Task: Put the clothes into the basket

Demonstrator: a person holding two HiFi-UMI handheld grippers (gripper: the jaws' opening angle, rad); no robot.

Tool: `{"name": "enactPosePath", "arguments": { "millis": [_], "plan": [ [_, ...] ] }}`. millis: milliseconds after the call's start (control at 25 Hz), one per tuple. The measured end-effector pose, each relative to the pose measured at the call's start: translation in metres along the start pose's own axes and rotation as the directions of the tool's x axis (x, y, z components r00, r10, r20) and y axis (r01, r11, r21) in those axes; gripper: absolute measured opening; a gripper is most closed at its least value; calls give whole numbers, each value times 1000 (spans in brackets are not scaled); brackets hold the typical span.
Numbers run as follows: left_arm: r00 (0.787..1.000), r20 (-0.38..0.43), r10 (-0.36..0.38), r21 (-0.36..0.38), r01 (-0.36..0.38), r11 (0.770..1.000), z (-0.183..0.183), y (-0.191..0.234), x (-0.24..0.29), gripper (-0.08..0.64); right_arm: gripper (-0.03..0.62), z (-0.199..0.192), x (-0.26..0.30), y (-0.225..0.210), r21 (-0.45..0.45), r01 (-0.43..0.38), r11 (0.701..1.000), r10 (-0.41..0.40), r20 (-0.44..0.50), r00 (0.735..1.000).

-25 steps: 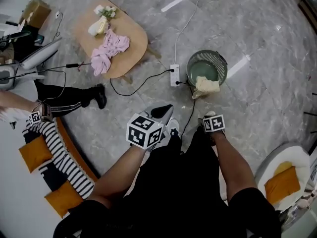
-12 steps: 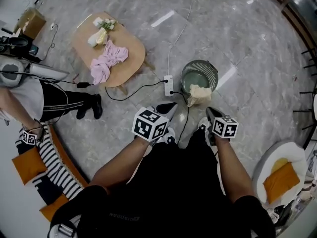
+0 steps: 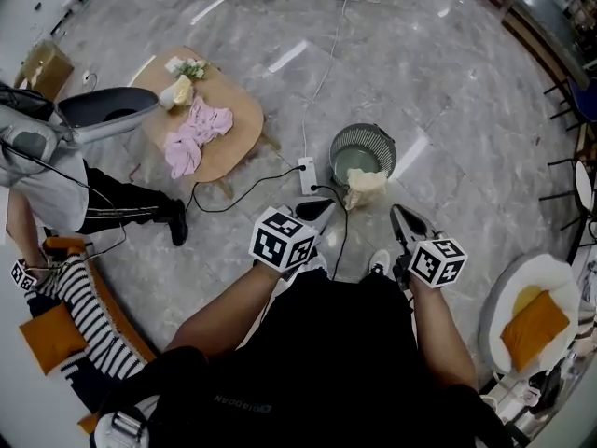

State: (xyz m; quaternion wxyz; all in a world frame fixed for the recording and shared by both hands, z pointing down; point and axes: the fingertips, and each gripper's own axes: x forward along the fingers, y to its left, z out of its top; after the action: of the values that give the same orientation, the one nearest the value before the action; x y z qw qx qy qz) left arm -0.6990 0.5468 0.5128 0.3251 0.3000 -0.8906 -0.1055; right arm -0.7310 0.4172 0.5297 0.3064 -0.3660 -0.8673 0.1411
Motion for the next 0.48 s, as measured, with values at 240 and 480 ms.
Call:
{"name": "enactPosePath", "arguments": {
  "millis": [240, 480],
  "plan": [
    [999, 46, 9, 29, -11, 1000, 12, -25, -6, 2, 15, 27, -25, 8, -28, -7, 1000, 9, 63, 998],
    [994, 79, 75, 10, -76, 997, 9, -47, -5, 1, 15, 33, -67, 7, -78, -55, 995, 60, 70, 996]
  ]
}}
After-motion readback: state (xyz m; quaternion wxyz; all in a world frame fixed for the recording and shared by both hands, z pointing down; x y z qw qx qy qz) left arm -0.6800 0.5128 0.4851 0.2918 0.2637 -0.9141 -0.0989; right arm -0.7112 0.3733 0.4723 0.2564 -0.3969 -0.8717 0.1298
